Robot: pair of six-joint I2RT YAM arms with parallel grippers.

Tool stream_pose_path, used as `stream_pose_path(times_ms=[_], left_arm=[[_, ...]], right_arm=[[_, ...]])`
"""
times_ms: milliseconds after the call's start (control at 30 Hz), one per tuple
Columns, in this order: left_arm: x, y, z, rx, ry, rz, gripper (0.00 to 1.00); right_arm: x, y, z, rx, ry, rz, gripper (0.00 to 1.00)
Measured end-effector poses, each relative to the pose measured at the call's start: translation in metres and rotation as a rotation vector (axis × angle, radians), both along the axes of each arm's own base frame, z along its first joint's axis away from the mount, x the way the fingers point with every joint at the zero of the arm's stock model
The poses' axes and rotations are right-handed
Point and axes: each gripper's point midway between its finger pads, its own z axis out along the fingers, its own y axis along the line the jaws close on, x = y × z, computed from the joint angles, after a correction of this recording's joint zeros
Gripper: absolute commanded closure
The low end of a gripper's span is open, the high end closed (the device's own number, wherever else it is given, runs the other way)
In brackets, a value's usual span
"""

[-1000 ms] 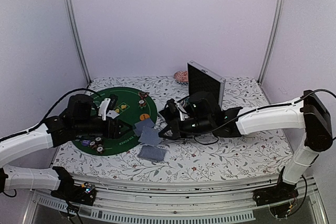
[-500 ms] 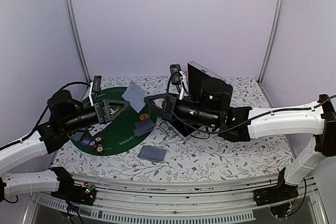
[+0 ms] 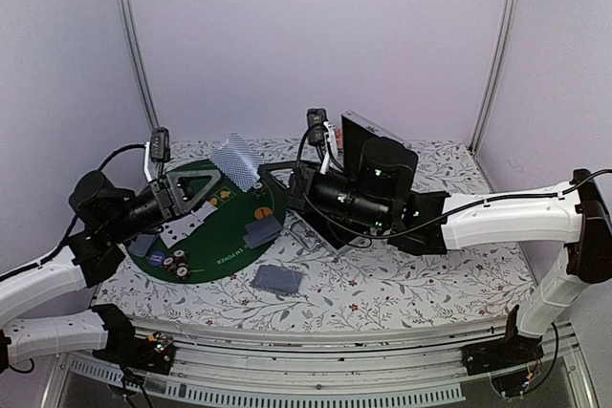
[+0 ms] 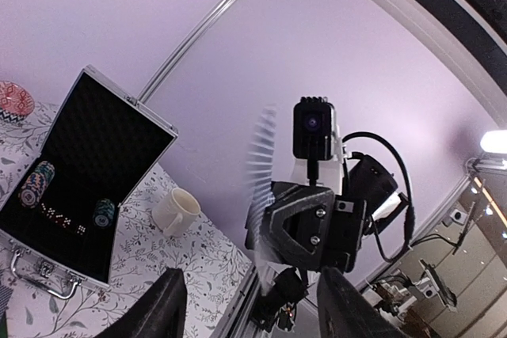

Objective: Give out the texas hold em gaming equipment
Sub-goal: Pass from the right arm to the left

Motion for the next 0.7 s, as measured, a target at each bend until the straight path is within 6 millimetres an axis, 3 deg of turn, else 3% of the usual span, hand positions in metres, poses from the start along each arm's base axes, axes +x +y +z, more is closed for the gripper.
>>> stream_pose_path(times_ms=[167, 367, 500, 633, 700], left_arm=[[-0.006, 0.005, 0.01, -0.034, -0.04, 0.001, 0.38], [0.004, -0.001, -0.003, -0.019, 0.002, 0.004, 0.43], [0.013, -0.009, -0.014, 0.004, 0.039, 0.001, 0.63], [0.014, -0.012, -0.01, 0.003, 0.028, -0.005, 1.0], [0.013, -0.012, -0.004, -0.008, 0.014, -0.009, 1.0]], right_arm=[[0.002, -0.001, 0.0, 0.0, -0.003, -0.015, 0.98], [0.002, 0.0, 0.0, 0.001, -0.004, -0.011, 0.98], [0.002, 0.001, -0.003, -0.004, -0.002, -0.007, 0.98], [0.002, 0.003, -0.006, -0.011, 0.001, -0.003, 0.98], [0.002, 0.003, -0.006, -0.011, 0.001, -0.002, 0.98]])
